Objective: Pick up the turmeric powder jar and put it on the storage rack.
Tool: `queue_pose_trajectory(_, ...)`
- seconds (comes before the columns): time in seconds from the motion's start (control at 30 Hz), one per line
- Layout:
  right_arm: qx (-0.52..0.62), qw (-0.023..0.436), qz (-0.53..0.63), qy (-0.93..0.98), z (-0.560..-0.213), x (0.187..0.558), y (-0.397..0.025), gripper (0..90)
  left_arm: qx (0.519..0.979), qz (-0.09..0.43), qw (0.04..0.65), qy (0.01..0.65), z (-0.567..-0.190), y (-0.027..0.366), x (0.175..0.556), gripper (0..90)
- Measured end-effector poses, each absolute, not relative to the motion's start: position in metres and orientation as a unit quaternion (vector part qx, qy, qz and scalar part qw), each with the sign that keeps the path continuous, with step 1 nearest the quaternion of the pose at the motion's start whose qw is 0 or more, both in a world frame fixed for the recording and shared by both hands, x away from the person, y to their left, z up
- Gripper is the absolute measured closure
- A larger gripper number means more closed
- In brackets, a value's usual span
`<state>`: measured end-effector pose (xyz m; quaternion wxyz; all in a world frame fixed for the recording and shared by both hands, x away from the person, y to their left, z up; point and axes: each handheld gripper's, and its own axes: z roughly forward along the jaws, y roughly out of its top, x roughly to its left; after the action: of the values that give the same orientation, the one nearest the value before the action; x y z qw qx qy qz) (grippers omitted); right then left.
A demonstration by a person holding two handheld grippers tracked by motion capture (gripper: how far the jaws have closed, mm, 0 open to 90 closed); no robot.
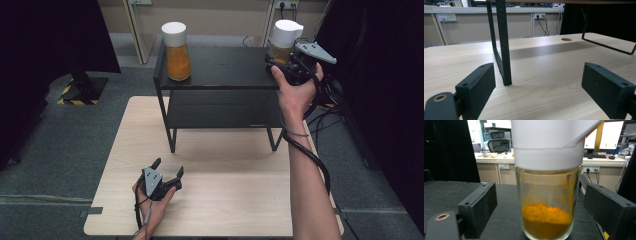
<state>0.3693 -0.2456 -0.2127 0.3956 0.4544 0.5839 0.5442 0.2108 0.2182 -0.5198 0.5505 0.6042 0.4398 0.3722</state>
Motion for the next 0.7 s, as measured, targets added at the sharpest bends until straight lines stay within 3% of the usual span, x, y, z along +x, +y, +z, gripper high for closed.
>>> queue_pose_trajectory(0.7,0.418,0.385,0.563,0.600,-0.238,0.310,-0.271,7.6,0.604,0.373,0.550,0.441,-0.520,0.218,0.211,11.4)
